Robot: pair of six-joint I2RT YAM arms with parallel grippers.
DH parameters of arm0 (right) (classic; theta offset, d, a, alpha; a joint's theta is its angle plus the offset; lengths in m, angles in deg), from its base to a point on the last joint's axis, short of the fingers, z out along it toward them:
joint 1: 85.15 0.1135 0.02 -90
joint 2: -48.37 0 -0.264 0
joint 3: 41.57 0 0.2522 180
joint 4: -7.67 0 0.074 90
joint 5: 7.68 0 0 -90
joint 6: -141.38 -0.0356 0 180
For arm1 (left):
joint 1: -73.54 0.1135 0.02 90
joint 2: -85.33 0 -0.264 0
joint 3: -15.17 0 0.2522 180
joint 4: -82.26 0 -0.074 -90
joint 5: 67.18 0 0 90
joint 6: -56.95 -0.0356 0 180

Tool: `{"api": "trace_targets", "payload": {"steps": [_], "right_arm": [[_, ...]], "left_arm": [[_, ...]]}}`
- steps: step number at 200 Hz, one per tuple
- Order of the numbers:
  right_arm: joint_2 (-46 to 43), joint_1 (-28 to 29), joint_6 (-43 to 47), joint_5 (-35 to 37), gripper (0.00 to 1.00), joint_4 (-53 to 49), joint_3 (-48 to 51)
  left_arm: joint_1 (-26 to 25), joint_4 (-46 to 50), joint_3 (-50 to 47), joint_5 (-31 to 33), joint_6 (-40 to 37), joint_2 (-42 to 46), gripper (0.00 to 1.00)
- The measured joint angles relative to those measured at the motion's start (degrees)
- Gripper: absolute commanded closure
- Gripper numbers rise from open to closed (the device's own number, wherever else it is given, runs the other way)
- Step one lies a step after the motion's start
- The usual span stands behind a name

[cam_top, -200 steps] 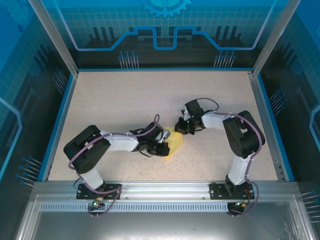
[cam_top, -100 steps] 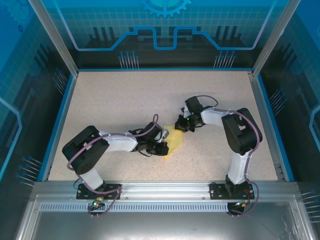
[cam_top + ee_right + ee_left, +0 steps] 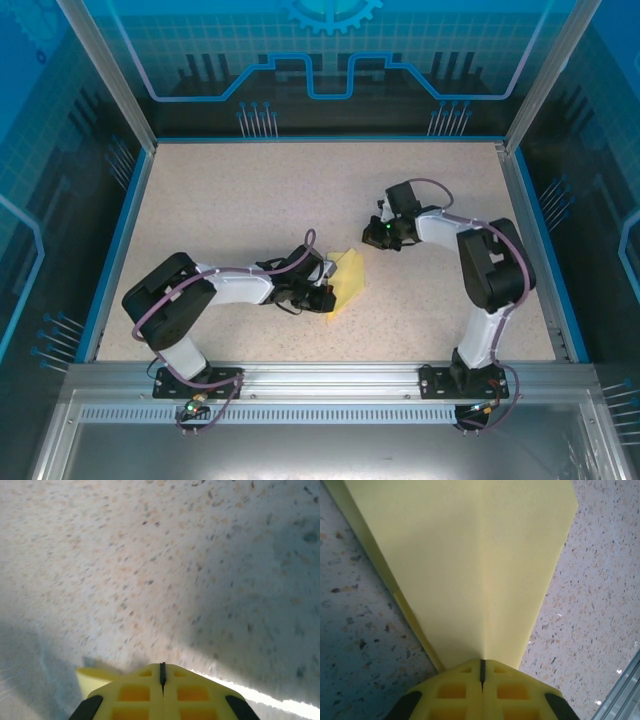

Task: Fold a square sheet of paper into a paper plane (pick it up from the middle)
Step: Fourth fold the wing at the center of the table.

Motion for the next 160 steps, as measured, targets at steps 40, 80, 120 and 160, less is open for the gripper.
{"api": "trace_targets", "payload": {"steps": [40,80,120,160], "right_arm": [[-10.1,6.3,-2.9,-2.9,0.95,1.6,7.5],[-9.3,14.0,-8.4,-5.2,0.96,5.7,12.8],[-4.5,14.4,-10.6,-5.0,0.95,8.5,13.5],[-3.1,14.6,-9.5,-4.5,0.96,8.5,13.2]], "left_arm": [[0.0,0.3,0.3,0.0,-0.2,-0.2,1.00],[0.0,1.2,0.9,0.0,-1.3,-0.3,1.00],[0.0,1.7,1.1,0.0,-1.3,-0.3,1.00],[-0.2,2.9,1.1,0.1,-1.2,0.3,1.00]]}}
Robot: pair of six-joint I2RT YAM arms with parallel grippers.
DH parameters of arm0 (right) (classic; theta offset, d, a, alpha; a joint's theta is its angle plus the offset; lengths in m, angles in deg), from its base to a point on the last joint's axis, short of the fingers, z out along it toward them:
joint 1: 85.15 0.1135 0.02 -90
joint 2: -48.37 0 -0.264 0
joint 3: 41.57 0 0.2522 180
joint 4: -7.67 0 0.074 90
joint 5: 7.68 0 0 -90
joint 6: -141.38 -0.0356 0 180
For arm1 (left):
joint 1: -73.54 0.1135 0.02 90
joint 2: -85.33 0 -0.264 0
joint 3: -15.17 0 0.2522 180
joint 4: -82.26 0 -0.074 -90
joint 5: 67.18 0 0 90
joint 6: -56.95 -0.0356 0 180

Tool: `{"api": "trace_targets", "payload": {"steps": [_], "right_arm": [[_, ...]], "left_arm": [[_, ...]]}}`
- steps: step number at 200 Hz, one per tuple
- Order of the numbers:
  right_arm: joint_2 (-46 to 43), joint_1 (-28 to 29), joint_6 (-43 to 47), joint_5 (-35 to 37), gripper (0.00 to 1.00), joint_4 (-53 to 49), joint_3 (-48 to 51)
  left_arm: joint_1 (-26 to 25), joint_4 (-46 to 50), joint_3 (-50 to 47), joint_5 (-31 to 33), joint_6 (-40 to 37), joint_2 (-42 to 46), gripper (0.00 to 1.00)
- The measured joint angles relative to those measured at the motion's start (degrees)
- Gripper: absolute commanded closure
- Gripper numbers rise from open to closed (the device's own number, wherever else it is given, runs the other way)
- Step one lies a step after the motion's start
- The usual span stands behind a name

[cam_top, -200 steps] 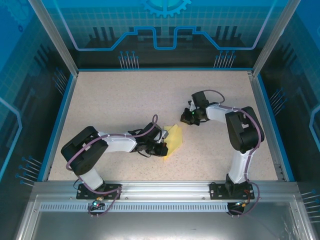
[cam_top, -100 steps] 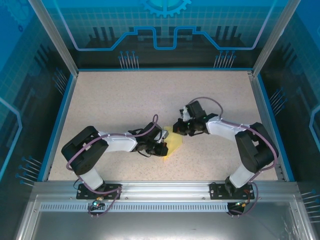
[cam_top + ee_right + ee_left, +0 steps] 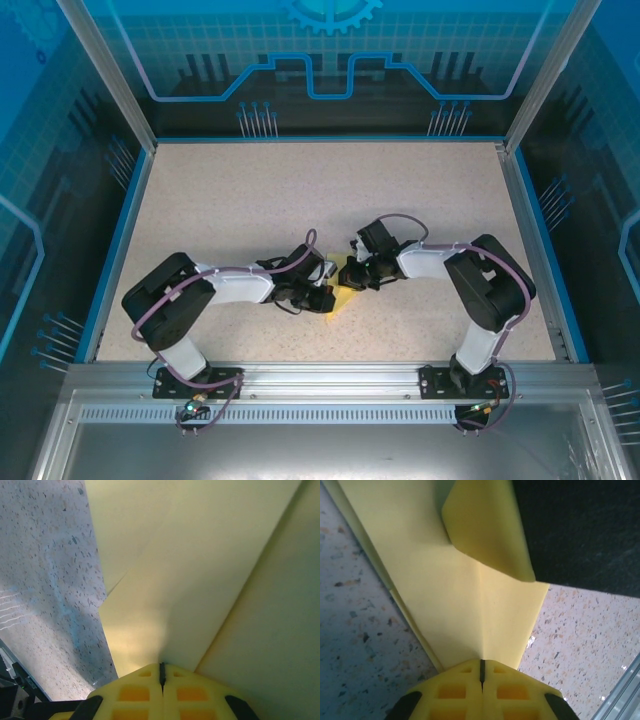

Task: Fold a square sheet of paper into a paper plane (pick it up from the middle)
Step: Fourth fold the wing at the center of the table.

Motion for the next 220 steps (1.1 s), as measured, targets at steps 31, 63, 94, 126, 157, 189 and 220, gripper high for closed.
{"api": "trace_targets", "payload": {"steps": [31,63,94,126,157,189,220], "right_arm": [[0.1,0.1,1.1,0.4,0.96,-0.4,-0.2],[0.3,0.1,1.9,0.4,0.96,-0.4,-0.3],[0.5,0.1,2.0,0.3,0.96,-0.4,-0.4],[0.7,0.1,2.5,-0.2,0.96,-0.3,-0.4],[0.8,0.1,3.0,-0.4,0.96,-0.2,-0.4],[0.8,0.0,3.5,-0.5,0.96,-0.2,-0.4],[0.8,-0.1,4.1,-0.5,0.96,-0.2,-0.4]], "left_arm": [[-1.0,1.4,-0.6,1.0,0.2,1.2,1.00],[-2.1,0.8,-2.1,2.1,1.7,2.5,1.00],[-3.2,0.6,-2.3,3.7,2.8,2.7,1.00],[-4.2,0.3,-3.0,5.4,3.2,3.5,1.00],[-5.5,0.3,-4.3,7.2,4.4,4.9,1.00],[-7.2,1.6,-4.5,9.6,5.4,5.8,1.00],[-8.9,6.1,-4.8,10.4,6.1,7.8,1.00]]}}
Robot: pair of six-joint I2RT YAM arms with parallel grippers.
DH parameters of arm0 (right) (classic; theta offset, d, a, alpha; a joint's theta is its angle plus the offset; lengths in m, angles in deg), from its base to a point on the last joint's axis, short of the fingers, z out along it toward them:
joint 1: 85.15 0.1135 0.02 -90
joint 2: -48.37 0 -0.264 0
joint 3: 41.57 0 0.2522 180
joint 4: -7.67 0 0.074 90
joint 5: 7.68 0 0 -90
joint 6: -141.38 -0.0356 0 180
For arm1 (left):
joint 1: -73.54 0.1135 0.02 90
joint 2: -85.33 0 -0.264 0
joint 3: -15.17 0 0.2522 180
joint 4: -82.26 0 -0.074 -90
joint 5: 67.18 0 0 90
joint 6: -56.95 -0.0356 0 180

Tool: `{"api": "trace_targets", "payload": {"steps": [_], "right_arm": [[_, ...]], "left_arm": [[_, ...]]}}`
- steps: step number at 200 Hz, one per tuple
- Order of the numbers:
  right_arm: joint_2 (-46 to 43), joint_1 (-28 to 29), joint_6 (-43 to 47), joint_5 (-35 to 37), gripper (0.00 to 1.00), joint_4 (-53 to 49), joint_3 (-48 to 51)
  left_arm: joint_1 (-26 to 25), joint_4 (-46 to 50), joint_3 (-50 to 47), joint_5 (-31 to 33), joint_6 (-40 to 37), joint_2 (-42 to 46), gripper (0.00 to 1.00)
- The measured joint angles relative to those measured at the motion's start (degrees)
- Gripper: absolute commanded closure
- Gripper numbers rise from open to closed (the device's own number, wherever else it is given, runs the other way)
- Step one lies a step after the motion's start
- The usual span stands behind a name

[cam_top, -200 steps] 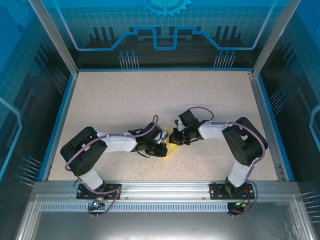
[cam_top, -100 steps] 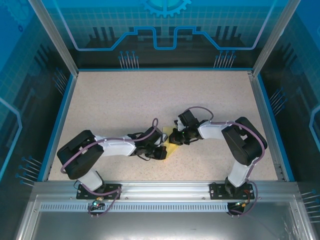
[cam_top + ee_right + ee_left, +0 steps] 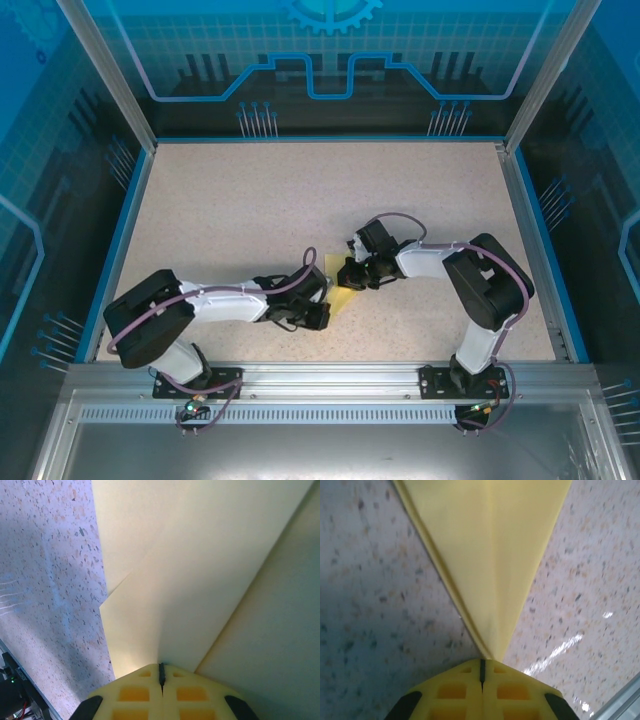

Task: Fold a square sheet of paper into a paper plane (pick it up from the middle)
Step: Fourth fold the wing at the center of the table.

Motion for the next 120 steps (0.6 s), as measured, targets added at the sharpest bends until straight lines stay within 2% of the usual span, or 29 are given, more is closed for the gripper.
{"api": "trace_targets", "payload": {"steps": [73,120], "right_arm": [[0.0,-0.2,0.2,-0.5,0.96,0.3,0.1],[-0.2,-0.2,0.2,-0.9,0.94,0.9,0.4]], "left_arm": [[-0.7,15.2,0.3,0.2,0.0,6.9,1.00],[4.0,13.9,7.5,-2.6,-0.6,8.2,1.00]]}}
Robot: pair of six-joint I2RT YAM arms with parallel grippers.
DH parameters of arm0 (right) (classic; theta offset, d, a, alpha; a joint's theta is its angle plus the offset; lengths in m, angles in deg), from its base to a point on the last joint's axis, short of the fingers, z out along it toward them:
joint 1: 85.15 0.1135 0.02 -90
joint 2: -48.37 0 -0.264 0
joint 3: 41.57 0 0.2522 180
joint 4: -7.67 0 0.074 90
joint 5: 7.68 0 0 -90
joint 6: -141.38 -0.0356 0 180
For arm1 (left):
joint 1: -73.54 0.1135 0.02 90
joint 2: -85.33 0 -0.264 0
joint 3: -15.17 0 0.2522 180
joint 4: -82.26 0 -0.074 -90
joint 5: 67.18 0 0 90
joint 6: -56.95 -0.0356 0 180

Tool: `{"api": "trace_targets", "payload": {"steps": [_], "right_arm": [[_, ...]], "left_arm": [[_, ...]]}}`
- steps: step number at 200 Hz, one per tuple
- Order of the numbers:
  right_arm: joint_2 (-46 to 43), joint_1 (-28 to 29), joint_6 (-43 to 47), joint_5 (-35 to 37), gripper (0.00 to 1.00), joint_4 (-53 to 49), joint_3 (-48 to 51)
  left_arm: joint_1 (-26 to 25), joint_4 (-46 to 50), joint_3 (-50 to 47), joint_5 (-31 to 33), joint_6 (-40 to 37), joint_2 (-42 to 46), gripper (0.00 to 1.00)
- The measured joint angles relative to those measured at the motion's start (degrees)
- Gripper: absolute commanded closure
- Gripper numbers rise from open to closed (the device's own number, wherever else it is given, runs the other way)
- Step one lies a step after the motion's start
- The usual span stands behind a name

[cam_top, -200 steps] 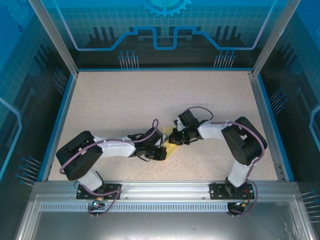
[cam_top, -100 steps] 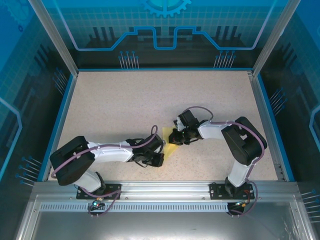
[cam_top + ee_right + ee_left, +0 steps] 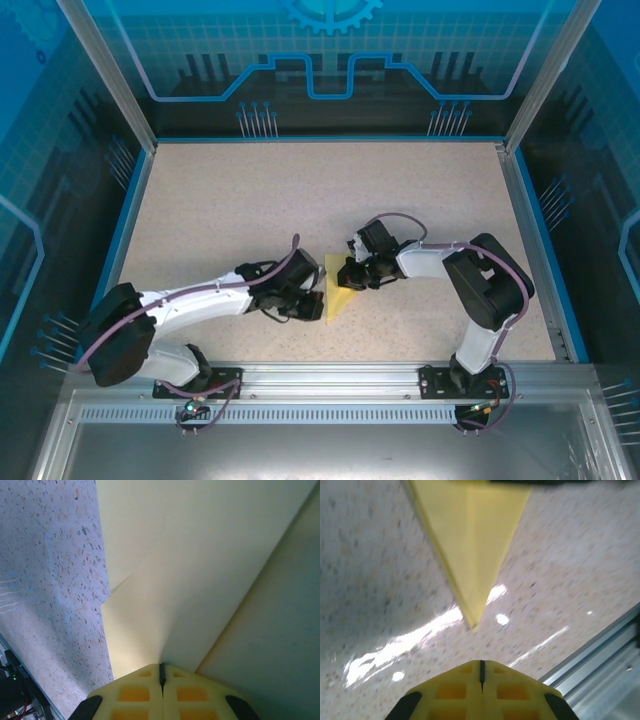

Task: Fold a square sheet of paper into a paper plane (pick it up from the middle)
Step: Fourth fold the wing at the center of the table, then pick up the paper from the center of the table.

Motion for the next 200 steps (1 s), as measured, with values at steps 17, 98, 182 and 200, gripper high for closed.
{"api": "trace_targets", "payload": {"steps": [17,98,182,200], "right_arm": [[-0.5,0.0,0.0,0.3,0.93,0.0,0.2],[-9.6,-4.2,-1.2,2.4,0.80,-2.8,3.2],[-7.5,-5.5,-3.9,-3.5,0.64,1.1,5.4],[-5.8,-5.5,-4.2,-4.5,0.63,2.3,5.3]], "left_arm": [[1.4,-1.1,2.8,-0.8,-1.1,-2.2,0.95],[5.9,-6.0,7.0,-4.5,-5.4,-15.0,0.89],[7.8,-8.3,7.6,-4.8,-7.1,-18.6,0.97],[7.9,-8.3,7.6,-4.8,-7.1,-19.1,0.97]]}}
